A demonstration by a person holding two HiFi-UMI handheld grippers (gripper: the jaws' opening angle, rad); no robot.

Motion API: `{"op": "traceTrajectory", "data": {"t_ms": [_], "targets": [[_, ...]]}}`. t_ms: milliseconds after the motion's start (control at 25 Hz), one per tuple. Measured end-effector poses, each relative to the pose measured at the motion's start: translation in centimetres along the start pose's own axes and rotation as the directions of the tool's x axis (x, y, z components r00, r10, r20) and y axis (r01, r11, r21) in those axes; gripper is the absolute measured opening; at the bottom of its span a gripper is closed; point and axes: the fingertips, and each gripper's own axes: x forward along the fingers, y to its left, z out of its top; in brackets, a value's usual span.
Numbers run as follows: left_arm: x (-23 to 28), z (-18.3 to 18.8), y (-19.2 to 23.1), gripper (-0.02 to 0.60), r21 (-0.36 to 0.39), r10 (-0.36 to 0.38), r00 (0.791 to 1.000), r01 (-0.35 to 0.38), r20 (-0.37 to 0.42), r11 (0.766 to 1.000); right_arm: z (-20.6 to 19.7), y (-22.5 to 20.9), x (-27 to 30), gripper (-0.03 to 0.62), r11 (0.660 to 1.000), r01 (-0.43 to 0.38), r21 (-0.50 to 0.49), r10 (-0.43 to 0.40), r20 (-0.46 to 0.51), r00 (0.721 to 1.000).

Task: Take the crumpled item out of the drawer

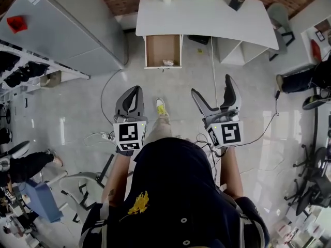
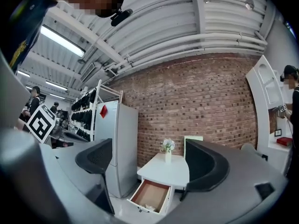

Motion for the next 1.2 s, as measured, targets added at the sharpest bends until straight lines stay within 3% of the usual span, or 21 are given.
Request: {"op": "traceTrajectory", "data": {"t_ms": [320,480,720,960,1200], "targets": [[11.7,-1.2,8.9,0.018,-0.076,-0.027,0.999,0.026,-0.016,0.997,-2.7,-2.0,13.9,0.476,1.000,0.024,-0.008,-0.025,-0.111,0.994],[17.4,-0.9,12.2,0.018,-0.074,-0.084,0.996,0.083,-0.006,0.994,-4.6,-2.4,19.7,0.476,1.000,0.020,-0.015,-0.023,-0.184,0.983],[22.5,-2.7,15.5,0.018,-0.124,-0.104,0.994,0.099,-0.038,0.987,-8.3,-2.3,25.7,0.476,1.000,-0.008,-0.018,0.002,-0.305,0.952],[26.3,-6.8,16.5,0.018,-0.184,-0.105,0.987,0.080,-0.126,0.980,-17.4,-2.7,32.3,0.474,0.994,-0.105,-0.001,0.093,-0.464,0.881],[29.9,-12.6,16.9,0.018,-0.247,-0.069,0.973,0.013,-0.219,0.969,-31.6,-3.5,37.8,0.474,0.982,-0.165,0.090,0.185,-0.628,0.756]]}}
